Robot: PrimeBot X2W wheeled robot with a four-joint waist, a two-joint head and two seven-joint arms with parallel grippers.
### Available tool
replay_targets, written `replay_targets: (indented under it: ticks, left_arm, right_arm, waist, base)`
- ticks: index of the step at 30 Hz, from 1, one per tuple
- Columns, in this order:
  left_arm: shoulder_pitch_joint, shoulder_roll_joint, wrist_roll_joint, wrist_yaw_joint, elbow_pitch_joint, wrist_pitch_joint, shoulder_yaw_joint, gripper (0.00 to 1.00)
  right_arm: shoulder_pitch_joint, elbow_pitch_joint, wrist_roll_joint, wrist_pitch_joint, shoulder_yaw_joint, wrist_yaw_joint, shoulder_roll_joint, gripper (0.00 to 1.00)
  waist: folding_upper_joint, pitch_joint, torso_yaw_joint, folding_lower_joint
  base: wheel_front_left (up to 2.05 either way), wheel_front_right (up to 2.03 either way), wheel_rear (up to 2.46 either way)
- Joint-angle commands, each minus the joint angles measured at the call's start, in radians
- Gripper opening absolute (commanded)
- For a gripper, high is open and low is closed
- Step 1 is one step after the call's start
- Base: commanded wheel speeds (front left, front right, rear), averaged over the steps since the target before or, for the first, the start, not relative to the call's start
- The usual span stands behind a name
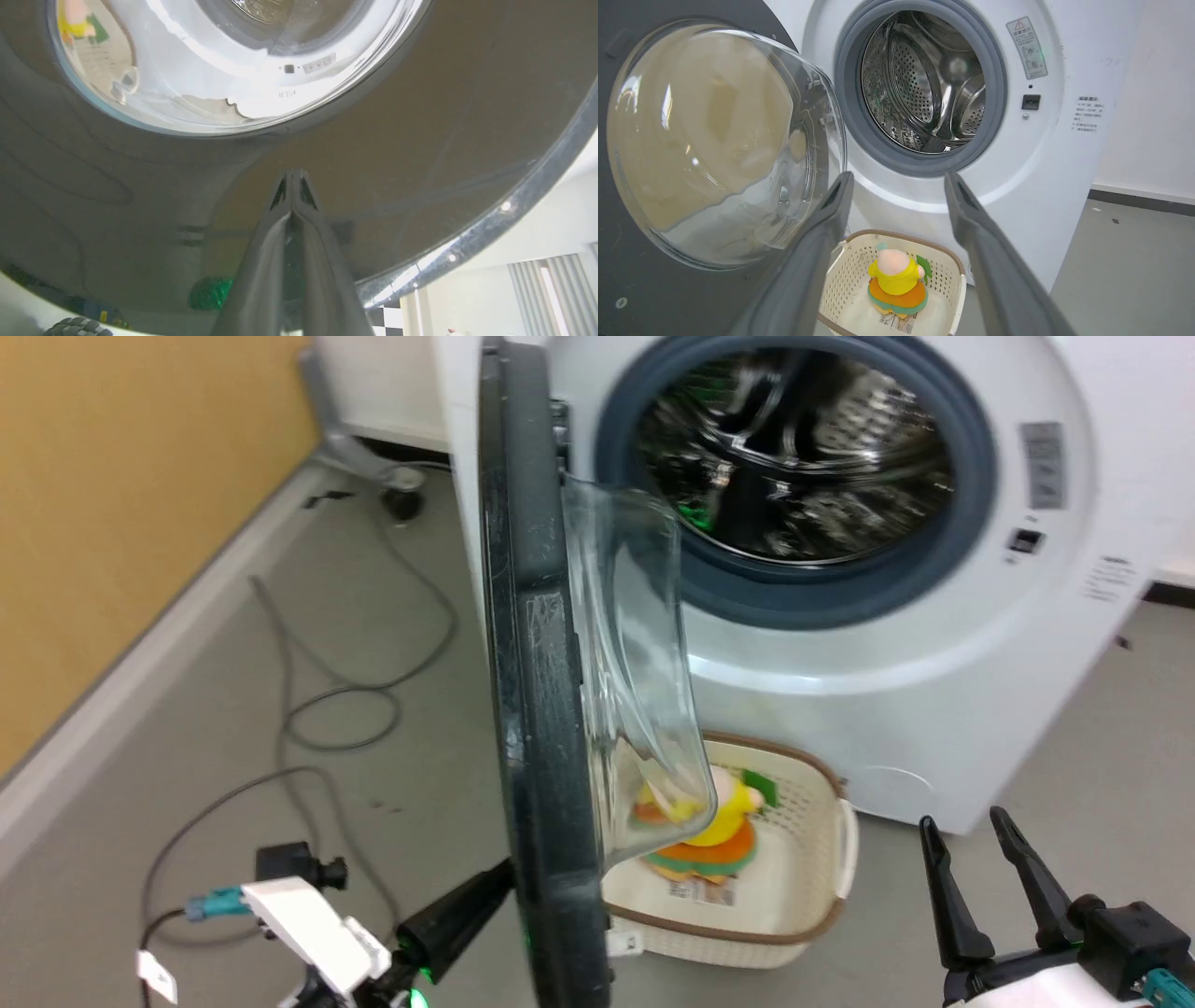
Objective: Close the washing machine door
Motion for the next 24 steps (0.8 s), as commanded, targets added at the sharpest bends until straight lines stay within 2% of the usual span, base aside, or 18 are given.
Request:
replay_targets:
  ticks: [1,4,5,7,16,24]
  left_arm:
    - [0.014,-0.003,-0.012,-0.008,0.001,-0.014,-0.016,0.00]
    - [0.020,-0.003,-0.037,-0.029,0.017,-0.066,-0.063,0.00]
    - [0.015,-0.003,-0.060,-0.055,0.040,-0.120,-0.106,0.00]
    - [0.004,-0.003,-0.076,-0.070,0.056,-0.161,-0.134,0.00]
    - [-0.112,-0.003,-0.100,-0.142,0.170,-0.365,-0.242,0.00]
    - [-0.316,-0.003,-0.129,-0.186,0.310,-0.563,-0.299,0.00]
  right_arm:
    - [0.002,0.000,0.003,-0.005,-0.001,0.001,-0.003,1.00]
    - [-0.008,0.000,0.003,-0.005,0.001,0.001,-0.009,1.00]
    - [-0.014,0.001,0.004,-0.005,0.002,0.001,-0.011,1.00]
    - [-0.015,0.000,0.005,-0.005,0.002,0.001,-0.013,1.00]
    - [-0.028,-0.007,0.009,-0.005,0.004,0.001,-0.009,1.00]
    - [-0.051,-0.009,0.013,-0.005,0.016,0.001,0.005,1.00]
  waist:
    - [0.0000,0.015,-0.054,0.0000]
    - [0.0000,0.025,-0.115,0.0000]
    - [0.0000,0.037,-0.180,0.0000]
    - [0.0000,0.047,-0.223,0.0000]
    - [0.0000,0.109,-0.392,0.0000]
    - [0.0000,0.166,-0.517,0.0000]
  base:
    - [0.00,0.00,0.00]
    - [0.00,0.00,0.00]
    - [0.00,0.00,0.00]
    - [0.00,0.00,0.00]
    - [0.00,0.00,0.00]
    - [0.00,0.00,0.00]
